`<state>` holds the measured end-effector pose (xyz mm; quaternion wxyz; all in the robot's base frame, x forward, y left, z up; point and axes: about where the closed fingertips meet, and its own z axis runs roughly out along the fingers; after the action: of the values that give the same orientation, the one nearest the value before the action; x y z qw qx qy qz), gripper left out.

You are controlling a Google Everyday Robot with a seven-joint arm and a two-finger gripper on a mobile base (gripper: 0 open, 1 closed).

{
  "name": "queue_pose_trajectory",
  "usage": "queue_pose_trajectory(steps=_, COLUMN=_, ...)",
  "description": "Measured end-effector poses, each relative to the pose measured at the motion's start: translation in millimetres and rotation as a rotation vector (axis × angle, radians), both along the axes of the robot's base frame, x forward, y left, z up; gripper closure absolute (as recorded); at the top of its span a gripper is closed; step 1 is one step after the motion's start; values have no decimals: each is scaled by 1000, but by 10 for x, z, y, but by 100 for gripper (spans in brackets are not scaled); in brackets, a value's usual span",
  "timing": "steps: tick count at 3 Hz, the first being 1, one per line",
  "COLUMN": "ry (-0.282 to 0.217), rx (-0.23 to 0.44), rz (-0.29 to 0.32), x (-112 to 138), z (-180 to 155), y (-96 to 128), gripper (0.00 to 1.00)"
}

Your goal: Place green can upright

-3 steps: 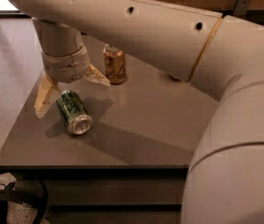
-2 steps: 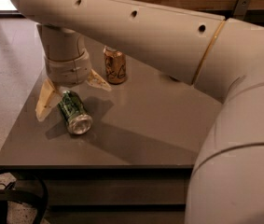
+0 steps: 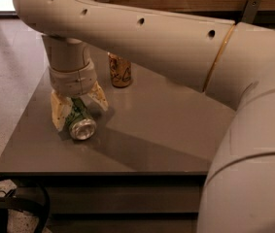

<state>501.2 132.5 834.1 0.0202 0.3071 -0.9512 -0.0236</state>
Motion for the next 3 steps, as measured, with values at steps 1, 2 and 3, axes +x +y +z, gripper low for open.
queue_pose_trajectory(steps=1, ry=-6, rx=9, rz=1, x=13, z=-3, y=27, gripper=50)
queue_pose_trajectory(steps=2, ry=-11, rx=16, rz=2, x=21, z=-7, y=50, gripper=73)
queue_pose_trajectory(steps=3, ry=-15, rx=22, rz=3, x=29, z=-12, y=70, gripper=97)
